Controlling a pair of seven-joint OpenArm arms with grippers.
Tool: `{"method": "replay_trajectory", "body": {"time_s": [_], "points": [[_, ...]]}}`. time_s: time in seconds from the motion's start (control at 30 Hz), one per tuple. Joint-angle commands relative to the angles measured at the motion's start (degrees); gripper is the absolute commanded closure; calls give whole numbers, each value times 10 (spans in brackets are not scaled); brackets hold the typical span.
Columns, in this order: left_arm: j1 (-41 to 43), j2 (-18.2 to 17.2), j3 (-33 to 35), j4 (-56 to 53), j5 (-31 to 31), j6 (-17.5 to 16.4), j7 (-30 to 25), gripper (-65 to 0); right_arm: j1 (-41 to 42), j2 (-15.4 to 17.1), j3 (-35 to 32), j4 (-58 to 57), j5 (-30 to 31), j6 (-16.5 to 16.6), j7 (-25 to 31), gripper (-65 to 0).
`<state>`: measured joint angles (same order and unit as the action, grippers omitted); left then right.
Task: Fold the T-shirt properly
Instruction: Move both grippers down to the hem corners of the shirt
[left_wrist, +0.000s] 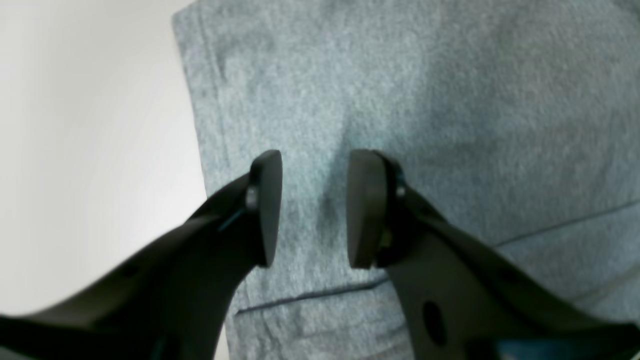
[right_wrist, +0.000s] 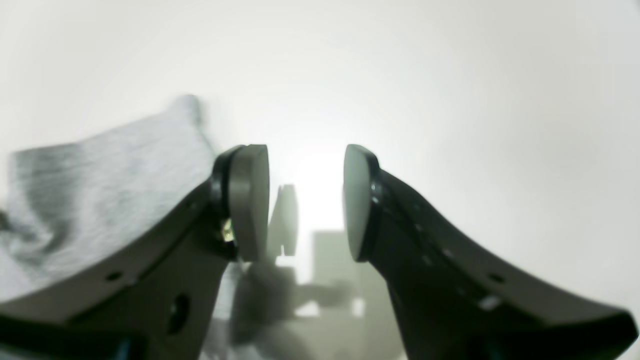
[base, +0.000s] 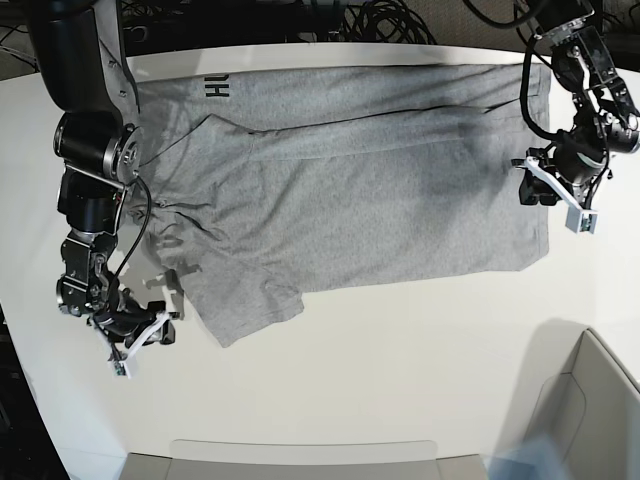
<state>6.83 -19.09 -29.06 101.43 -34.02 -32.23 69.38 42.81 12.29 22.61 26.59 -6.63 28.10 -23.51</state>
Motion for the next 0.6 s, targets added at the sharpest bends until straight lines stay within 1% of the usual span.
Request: {"method": "replay_trajectory", "body": {"time_s": [0.0, 0.13, 0.2, 0.3, 0.37, 0.47, 0.57], "points": [[-6, 3, -6, 9, -6, 0, -8, -215, 27, 7, 0, -26, -2, 3, 25, -246], [-6, 7, -4, 9, -6, 0, -8, -215, 48, 7, 0, -127, -2, 3, 76, -246], [-6, 7, -6, 10, -6, 0, -8, -215, 46, 6, 0, -143, -2, 1, 97, -246], [-5, 7, -8, 10, -6, 0, -8, -215, 37, 5, 0, -156, -2, -27, 114, -246], [-4, 7, -8, 10, -6, 0, -10, -215, 35, 1, -1, -164, -3, -27, 123, -246], [-4, 7, -8, 9, -6, 0, -12, -215, 35, -16, -1, -175, -5, -26, 130, -246], [-5, 4, -7, 9, -6, 0, -9, -215, 35, -37, -1, -175, -21, -22, 130, -245]]}}
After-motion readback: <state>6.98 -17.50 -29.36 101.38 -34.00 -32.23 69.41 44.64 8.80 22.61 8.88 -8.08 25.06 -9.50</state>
